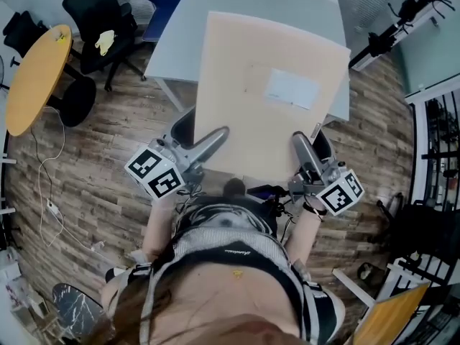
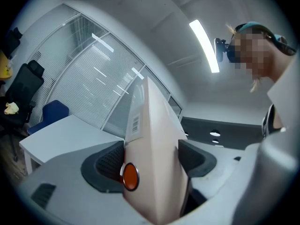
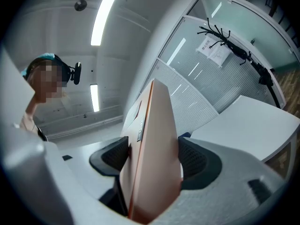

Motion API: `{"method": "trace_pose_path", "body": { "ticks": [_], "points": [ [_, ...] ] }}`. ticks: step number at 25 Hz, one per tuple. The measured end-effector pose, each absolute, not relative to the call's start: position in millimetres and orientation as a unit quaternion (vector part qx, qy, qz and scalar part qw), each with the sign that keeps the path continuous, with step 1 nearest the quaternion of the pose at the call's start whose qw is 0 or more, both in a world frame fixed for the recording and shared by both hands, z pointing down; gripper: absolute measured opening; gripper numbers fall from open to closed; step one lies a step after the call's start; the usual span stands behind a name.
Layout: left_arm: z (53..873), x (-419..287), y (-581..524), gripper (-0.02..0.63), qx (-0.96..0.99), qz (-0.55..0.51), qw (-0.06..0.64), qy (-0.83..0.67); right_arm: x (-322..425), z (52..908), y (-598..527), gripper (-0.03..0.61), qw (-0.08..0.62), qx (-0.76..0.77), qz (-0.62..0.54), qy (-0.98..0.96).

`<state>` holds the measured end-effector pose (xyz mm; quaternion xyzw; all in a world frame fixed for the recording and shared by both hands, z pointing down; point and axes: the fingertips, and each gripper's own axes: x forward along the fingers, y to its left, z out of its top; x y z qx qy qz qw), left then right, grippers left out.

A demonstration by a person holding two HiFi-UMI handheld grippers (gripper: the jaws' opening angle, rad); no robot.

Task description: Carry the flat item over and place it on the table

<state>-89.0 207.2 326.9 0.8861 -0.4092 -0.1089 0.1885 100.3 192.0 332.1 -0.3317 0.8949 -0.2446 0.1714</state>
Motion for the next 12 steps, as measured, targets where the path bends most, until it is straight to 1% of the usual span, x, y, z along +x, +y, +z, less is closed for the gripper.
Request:
{"method": "trace_pose_path", "body": {
  "ticks": [12],
  "points": [
    [325, -58, 165, 0.357, 0.876, -0.117, 0.181, -0.432, 130, 328, 141, 0.311, 0.165, -0.307, -0.243, 0.905]
  ]
}}
